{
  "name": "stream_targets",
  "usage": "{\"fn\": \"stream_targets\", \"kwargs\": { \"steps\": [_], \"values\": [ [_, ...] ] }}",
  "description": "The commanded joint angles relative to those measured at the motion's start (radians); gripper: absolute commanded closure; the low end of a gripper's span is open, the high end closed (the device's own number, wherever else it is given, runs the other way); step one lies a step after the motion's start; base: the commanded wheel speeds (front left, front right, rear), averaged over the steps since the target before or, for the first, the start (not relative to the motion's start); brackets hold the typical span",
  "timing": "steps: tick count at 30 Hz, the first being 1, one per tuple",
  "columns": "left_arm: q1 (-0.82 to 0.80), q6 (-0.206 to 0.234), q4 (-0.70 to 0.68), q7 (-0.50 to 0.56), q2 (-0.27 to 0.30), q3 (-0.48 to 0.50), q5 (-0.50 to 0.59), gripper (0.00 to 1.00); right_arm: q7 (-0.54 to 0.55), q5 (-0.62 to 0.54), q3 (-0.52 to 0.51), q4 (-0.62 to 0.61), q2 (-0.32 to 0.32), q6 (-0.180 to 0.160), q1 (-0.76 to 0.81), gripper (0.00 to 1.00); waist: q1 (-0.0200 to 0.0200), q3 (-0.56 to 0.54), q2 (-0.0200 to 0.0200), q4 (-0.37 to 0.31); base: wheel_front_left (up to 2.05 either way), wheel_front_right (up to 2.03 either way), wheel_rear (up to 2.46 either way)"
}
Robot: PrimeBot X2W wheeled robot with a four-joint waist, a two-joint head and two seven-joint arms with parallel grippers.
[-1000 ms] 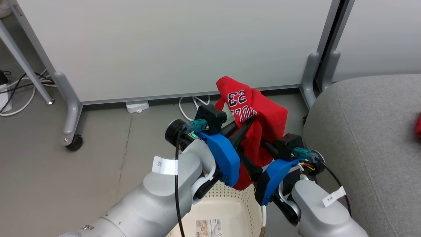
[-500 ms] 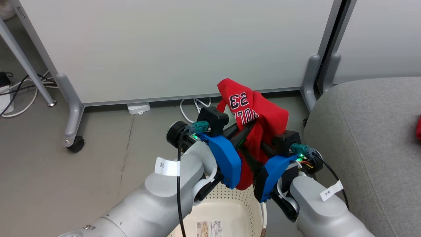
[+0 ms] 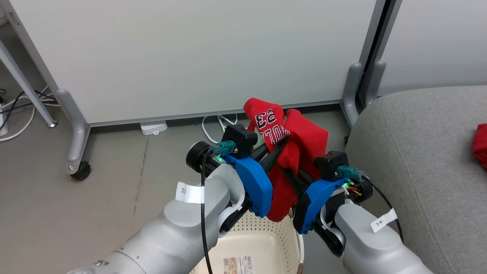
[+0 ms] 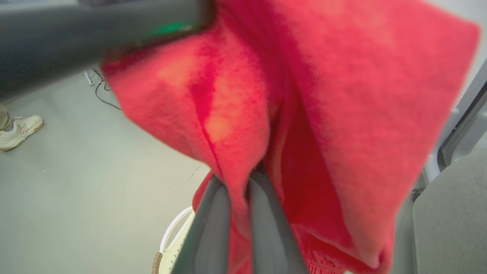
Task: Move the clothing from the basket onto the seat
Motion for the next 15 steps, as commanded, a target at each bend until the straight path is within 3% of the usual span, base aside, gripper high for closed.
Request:
{"fn": "stream_targets", "kwargs": {
  "steps": [1,15],
  "values": [
    [-0.019,-0.001,0.005,-0.006,0.0,-0.003,-0.003,1.0,-0.005,0.004,-0.004,0.002,-0.001,0.0,-0.011,1.0,0.0,0.0,0.0,-0.003,0.0,0.0,0.0],
    [-0.019,-0.001,0.022,-0.016,0.0,-0.007,-0.013,1.0,-0.006,0.002,0.0,-0.011,-0.001,0.0,-0.005,1.0,0.0,-0.002,0.0,-0.032,0.0,0.0,0.0]
  ]
}}
